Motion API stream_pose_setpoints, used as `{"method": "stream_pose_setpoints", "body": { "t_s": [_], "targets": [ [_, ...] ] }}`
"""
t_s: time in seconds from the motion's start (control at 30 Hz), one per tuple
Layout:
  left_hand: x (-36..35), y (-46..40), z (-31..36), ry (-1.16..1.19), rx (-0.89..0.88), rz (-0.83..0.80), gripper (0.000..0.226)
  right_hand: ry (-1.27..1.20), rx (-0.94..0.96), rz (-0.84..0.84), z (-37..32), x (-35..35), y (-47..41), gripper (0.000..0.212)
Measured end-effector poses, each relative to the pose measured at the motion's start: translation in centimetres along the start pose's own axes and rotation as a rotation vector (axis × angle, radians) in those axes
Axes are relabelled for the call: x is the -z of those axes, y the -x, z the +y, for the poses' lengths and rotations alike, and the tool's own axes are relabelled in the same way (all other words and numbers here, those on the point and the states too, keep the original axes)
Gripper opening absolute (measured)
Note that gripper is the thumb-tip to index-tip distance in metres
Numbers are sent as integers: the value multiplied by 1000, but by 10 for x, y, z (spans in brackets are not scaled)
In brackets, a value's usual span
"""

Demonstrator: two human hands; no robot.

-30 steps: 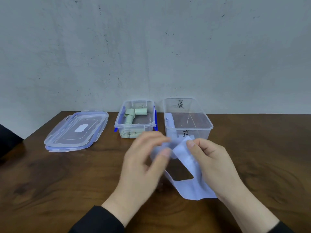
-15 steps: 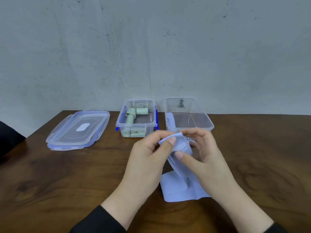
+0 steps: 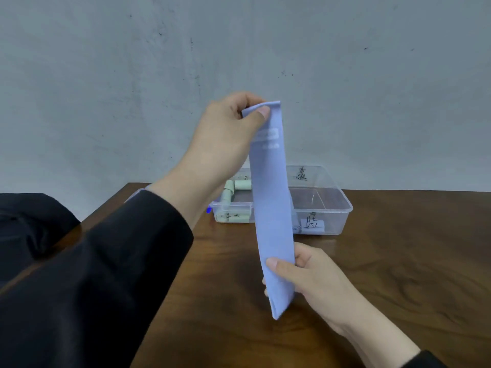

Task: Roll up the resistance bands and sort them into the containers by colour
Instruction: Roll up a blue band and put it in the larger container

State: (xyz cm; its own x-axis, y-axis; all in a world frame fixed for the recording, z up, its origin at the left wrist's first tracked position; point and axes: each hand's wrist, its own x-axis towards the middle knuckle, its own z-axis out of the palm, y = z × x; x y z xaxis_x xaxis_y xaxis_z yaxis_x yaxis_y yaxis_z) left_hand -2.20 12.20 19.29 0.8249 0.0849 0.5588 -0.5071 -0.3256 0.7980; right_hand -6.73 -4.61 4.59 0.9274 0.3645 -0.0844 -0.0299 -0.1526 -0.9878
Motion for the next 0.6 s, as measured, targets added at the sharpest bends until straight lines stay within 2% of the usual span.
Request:
{"method": "stream_pose_setpoints", "body": {
  "t_s": [0.1, 0.2, 0.33, 0.43, 0.47, 0.53, 0.6],
  "targets": [
    [5, -12, -9, -200, -47, -42, 13, -32, -81, -44, 4, 1, 6, 23],
    [3, -17, -28, -488, -77, -103, 13, 44, -112, -101, 7, 3, 8, 22],
    [-13, -16, -62, -544, -32, -155, 12, 218, -149, -70, 12, 5, 5, 21],
    [-28, -15, -83, -593, -19, -200, 12, 715, -125, 59, 17, 3, 1, 58],
    [-31, -15, -90, -604, -9, -220, 13, 870, -109, 114, 17, 2, 1, 64],
    [-38, -17, -104, -618, 20, -266, 13, 1061, -87, 206, 18, 3, 1, 63],
    [-45, -18, -115, -632, 52, -321, 17, 1098, -36, 272, 20, 9, -2, 44]
  ]
}}
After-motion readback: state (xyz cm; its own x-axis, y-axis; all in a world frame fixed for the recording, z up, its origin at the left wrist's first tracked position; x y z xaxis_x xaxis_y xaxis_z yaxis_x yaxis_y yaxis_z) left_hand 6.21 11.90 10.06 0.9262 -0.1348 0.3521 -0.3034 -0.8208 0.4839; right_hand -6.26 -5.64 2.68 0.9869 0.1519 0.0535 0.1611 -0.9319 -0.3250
